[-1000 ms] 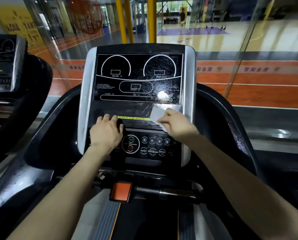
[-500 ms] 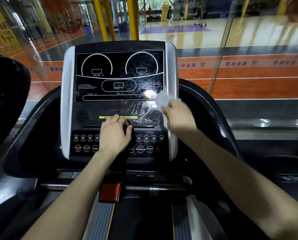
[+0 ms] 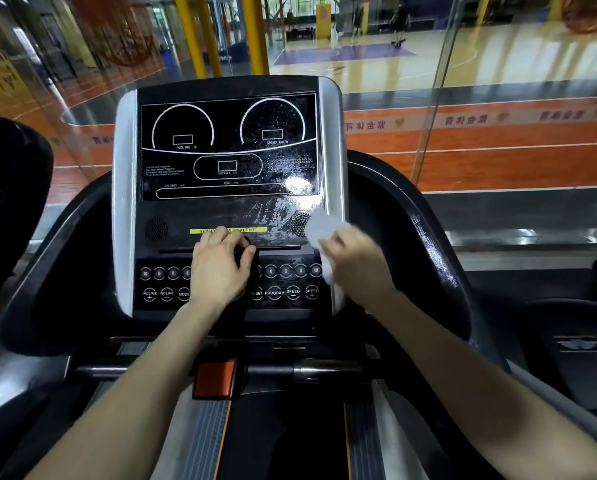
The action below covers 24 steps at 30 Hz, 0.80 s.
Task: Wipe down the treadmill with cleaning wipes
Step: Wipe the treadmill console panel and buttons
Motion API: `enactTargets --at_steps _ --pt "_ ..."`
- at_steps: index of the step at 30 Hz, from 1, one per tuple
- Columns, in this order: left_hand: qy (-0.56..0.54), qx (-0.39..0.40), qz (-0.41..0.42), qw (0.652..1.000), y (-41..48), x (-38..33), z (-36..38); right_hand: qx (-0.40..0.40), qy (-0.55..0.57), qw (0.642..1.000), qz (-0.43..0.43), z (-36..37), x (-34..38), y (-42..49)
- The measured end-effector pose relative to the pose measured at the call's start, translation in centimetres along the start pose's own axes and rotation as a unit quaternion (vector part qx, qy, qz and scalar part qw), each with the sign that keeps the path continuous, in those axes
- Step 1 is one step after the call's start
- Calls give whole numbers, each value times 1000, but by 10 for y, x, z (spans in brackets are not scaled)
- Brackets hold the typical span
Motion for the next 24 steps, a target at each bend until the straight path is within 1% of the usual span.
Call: enactTargets --at_steps 2,4,5,7,8,10,11,12,13,15,16,17,18,19,20,21,22,23,24 --pt "-7 -1 -3 1000 -1 0 -1 -28 -30 999 21 4 -16 45" --pt "-11 0 3 1000 -2 -3 -3 -38 -56 997 27 10 -22 62" --pt "-12 0 8 1000 -2 -3 -4 -52 -62 996 24 9 -20 57" --pt "-15 4 15 1000 -1 -3 -5 -72 -52 996 4 8 -10 16" --pt "-15 7 15 1000 -2 -3 -5 -61 -34 997 -19 9 1 -14" --pt "-17 5 14 1000 -2 -4 -4 -3 14 996 -86 11 24 -79" --pt "-17 1 14 1000 -3 -4 -4 23 29 994 -107 10 25 -92" --pt "-14 -2 16 1000 -3 -6 -5 24 31 993 -111 5 19 -85" --pt "-9 -4 17 1000 -3 -6 -5 11 23 996 -89 2 8 -63" --pt "-4 4 17 1000 -3 -6 -2 -44 -4 999 7 -16 -18 0" --pt "-2 7 19 1000 -3 -6 -2 -41 -16 998 41 -19 -27 27" --pt "-1 10 20 1000 -3 -6 -2 -20 -17 998 59 -18 -29 45" --pt "-1 11 23 1000 -3 -6 -4 1 -13 997 72 -16 -27 50" --pt "-1 12 23 1000 -4 -6 -6 3 -6 996 86 -10 -26 45" --pt "0 15 23 1000 -5 -6 -8 9 8 993 119 -7 -23 29" --pt "1 22 23 999 -6 -8 -8 16 21 992 126 -1 -14 3" --pt "5 35 22 999 -8 -8 -8 48 24 995 85 8 9 -26" --pt "12 51 26 998 -10 -9 -7 118 44 992 15 24 39 -62" --pt "20 72 32 997 -12 -9 -7 168 68 981 -71 31 65 -92"
Point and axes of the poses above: each hand's wrist, its own y-axis towards the middle knuckle, its own z-axis out of the palm, x = y × z, the point moved 10 cm from there along y, towards the middle knuckle, and after that the axes turned 15 degrees about -x, right-handed, at the moved point
